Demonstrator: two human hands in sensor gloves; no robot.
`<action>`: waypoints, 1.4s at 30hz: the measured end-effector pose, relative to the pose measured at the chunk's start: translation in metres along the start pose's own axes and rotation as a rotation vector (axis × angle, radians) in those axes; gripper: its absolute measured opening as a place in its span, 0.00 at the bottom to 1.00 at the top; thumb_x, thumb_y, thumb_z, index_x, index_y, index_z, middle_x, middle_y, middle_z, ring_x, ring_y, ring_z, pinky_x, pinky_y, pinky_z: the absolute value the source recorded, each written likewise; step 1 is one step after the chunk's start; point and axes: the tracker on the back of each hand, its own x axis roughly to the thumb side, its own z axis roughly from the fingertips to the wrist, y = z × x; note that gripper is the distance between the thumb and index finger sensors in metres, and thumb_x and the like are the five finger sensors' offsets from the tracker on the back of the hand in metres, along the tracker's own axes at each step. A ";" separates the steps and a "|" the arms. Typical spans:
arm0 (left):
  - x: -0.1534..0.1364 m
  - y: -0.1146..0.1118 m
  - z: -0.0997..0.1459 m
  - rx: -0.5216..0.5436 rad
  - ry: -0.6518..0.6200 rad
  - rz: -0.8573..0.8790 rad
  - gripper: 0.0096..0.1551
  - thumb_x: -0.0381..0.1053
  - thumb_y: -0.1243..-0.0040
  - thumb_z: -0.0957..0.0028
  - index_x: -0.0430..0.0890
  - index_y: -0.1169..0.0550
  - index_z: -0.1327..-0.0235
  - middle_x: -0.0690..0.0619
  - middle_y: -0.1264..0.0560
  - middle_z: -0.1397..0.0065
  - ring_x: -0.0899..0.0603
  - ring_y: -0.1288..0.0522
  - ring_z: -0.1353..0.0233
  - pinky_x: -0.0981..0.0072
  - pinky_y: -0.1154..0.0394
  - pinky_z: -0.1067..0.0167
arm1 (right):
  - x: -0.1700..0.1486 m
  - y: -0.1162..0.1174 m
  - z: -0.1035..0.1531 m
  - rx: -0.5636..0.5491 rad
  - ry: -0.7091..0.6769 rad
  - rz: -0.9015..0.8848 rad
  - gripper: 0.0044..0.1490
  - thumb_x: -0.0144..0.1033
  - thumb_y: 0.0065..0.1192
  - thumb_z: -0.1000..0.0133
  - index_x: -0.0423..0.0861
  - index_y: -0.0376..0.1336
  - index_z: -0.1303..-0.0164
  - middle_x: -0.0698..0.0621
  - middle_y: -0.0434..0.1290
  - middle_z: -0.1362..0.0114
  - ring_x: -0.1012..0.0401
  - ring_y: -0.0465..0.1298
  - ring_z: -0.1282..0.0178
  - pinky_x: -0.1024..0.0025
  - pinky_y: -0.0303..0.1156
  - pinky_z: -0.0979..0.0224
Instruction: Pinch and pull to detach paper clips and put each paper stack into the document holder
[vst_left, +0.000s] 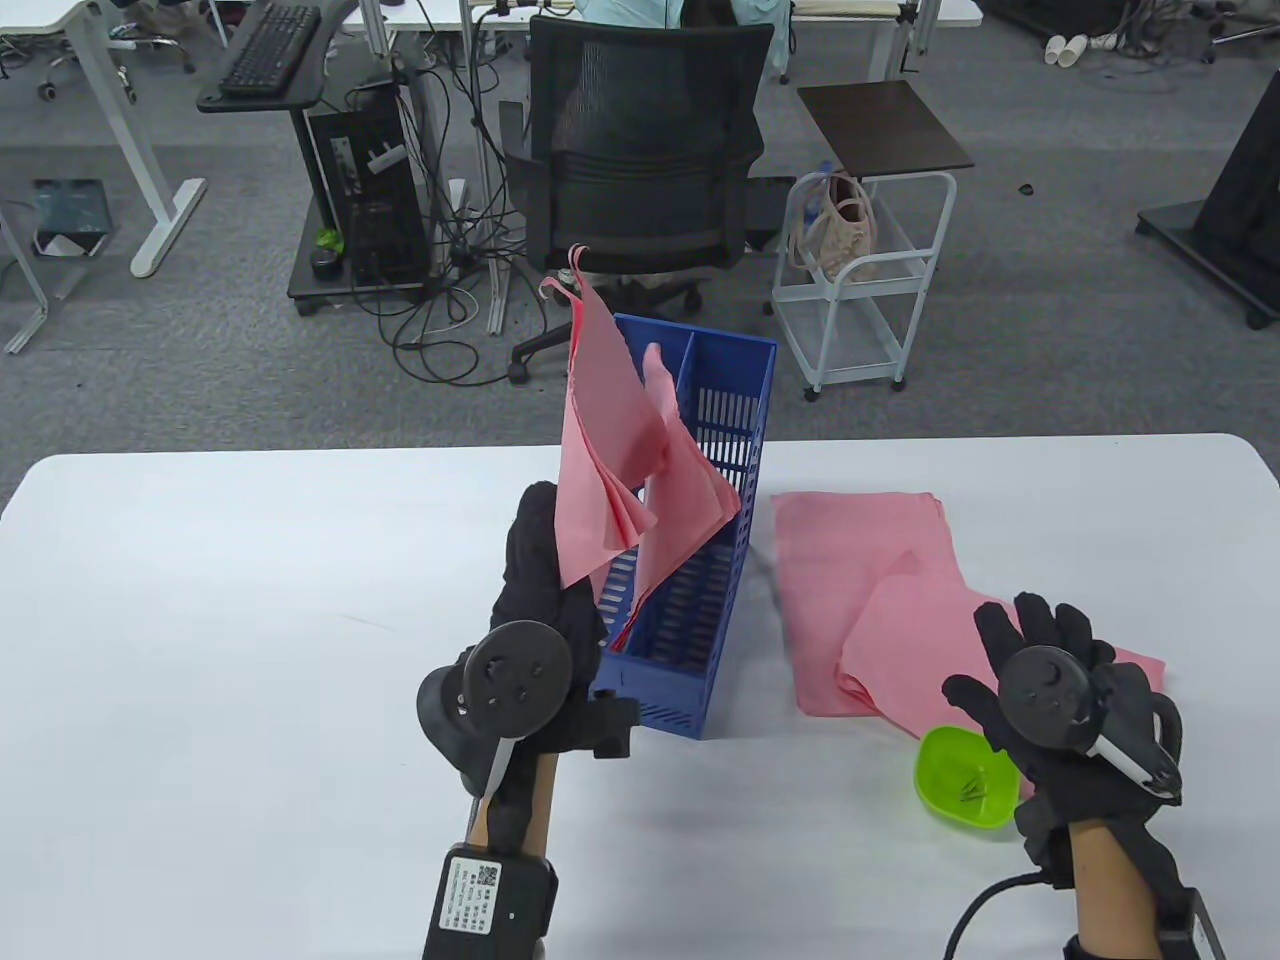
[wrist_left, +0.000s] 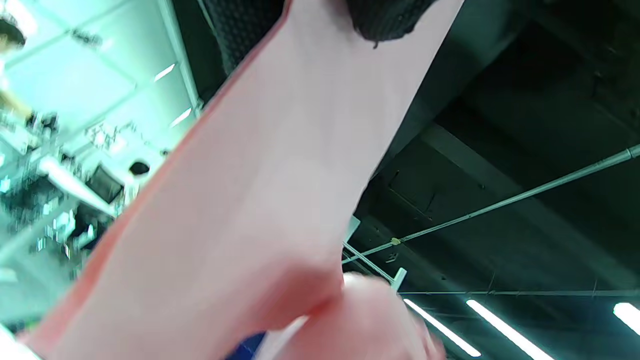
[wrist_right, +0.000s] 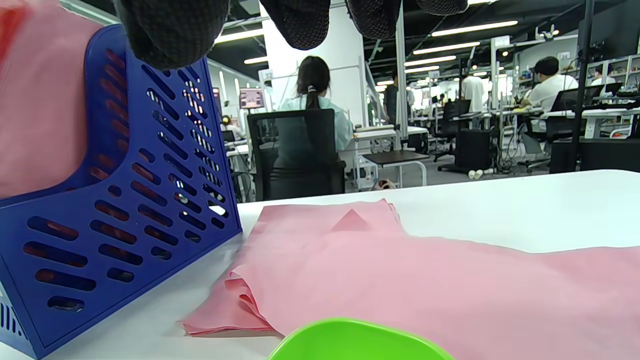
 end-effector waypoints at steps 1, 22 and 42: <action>-0.004 -0.006 -0.001 -0.010 0.012 0.013 0.32 0.44 0.55 0.36 0.45 0.44 0.17 0.43 0.34 0.21 0.45 0.21 0.29 0.65 0.18 0.35 | 0.000 0.000 0.000 -0.001 -0.001 0.000 0.50 0.55 0.46 0.36 0.41 0.40 0.09 0.26 0.38 0.09 0.26 0.38 0.15 0.30 0.39 0.17; -0.067 -0.113 -0.010 -0.365 0.247 -0.255 0.33 0.46 0.56 0.37 0.47 0.44 0.17 0.47 0.33 0.20 0.47 0.21 0.28 0.66 0.19 0.33 | 0.001 0.001 0.001 0.005 -0.008 0.007 0.50 0.55 0.46 0.36 0.41 0.40 0.09 0.26 0.39 0.09 0.26 0.38 0.15 0.30 0.40 0.17; -0.060 -0.081 0.004 -0.566 -0.186 -0.644 0.60 0.72 0.69 0.45 0.37 0.64 0.12 0.34 0.57 0.11 0.28 0.52 0.12 0.31 0.54 0.21 | 0.010 0.012 -0.006 0.051 -0.030 0.041 0.51 0.56 0.45 0.36 0.41 0.40 0.10 0.26 0.39 0.10 0.26 0.40 0.15 0.30 0.42 0.17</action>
